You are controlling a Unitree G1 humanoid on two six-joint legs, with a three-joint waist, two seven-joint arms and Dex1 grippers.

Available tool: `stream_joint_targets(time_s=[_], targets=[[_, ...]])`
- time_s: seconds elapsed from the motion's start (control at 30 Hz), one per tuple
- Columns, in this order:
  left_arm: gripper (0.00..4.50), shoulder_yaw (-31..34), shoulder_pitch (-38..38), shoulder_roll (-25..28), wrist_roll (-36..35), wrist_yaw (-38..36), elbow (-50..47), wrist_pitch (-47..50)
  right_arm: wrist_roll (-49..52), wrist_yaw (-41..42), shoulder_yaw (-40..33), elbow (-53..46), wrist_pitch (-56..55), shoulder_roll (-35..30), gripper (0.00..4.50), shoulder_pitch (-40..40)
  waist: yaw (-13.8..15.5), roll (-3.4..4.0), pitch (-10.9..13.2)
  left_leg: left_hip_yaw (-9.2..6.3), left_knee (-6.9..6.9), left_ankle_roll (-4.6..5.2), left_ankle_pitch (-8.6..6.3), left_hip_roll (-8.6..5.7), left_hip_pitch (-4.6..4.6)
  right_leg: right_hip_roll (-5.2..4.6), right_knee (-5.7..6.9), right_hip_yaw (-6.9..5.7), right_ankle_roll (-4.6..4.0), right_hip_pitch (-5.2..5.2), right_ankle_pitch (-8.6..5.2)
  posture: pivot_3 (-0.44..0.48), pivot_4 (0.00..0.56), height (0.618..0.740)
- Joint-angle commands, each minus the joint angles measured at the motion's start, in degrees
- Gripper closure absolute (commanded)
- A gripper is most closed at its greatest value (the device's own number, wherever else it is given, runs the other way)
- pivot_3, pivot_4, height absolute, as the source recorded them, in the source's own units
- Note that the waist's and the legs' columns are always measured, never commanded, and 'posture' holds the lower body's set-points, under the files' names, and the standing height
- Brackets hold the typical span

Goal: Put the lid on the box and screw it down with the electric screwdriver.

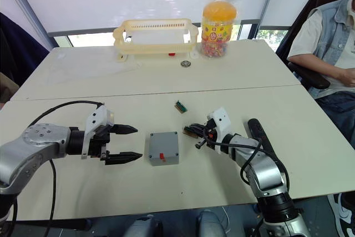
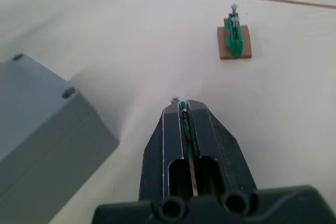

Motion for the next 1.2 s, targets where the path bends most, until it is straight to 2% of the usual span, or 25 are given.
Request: stream_joint_targets(time_s=[0.03,0.3,0.6,0.83,1.2], targets=[[0.0,0.24,-0.09,-0.13,0.15,0.07,-0.69,-0.74,1.15,-0.15,-1.19,-2.57,-0.19,0.07,4.46,-0.33,0.0,0.0,0.0,0.0,0.0,0.0,0.0,0.0,0.0,0.0,0.0,0.0,0.0,0.0,0.0,0.0,0.15,0.74],[0.0,0.13,-0.05,-0.17,0.27,0.02,-0.6,-0.76,2.11,-0.42,-2.23,-4.48,0.68,-0.74,4.46,-0.63,0.01,0.0,0.0,0.0,0.0,0.0,0.0,0.0,0.0,0.0,0.0,0.0,0.0,0.0,0.0,0.0,0.15,0.74],[0.0,0.62,-0.05,0.66,-0.07,-1.24,-0.46,-0.79,8.41,-1.23,-6.29,-14.97,8.62,-3.08,4.46,-3.69,-0.01,0.02,0.01,-0.02,0.0,0.0,0.0,0.01,0.0,0.01,0.0,-0.01,-0.01,0.0,0.0,0.0,0.15,0.74],[0.0,1.23,-0.34,1.84,-0.1,-2.86,0.15,-0.76,11.02,-1.68,-2.01,-18.42,11.72,-1.42,4.46,-3.86,0.01,0.02,0.01,-0.01,0.0,0.0,0.0,0.03,0.0,0.0,0.0,0.0,-0.01,0.0,0.0,0.0,0.15,0.74],[0.0,2.82,0.11,4.02,-0.91,-3.73,-0.44,-0.11,8.71,-0.3,2.91,-14.19,8.57,-2.0,4.46,-2.79,-0.01,0.02,0.01,-0.01,0.0,0.01,0.0,0.03,0.0,0.0,0.0,-0.01,-0.01,0.0,-0.01,0.0,0.15,0.74]])
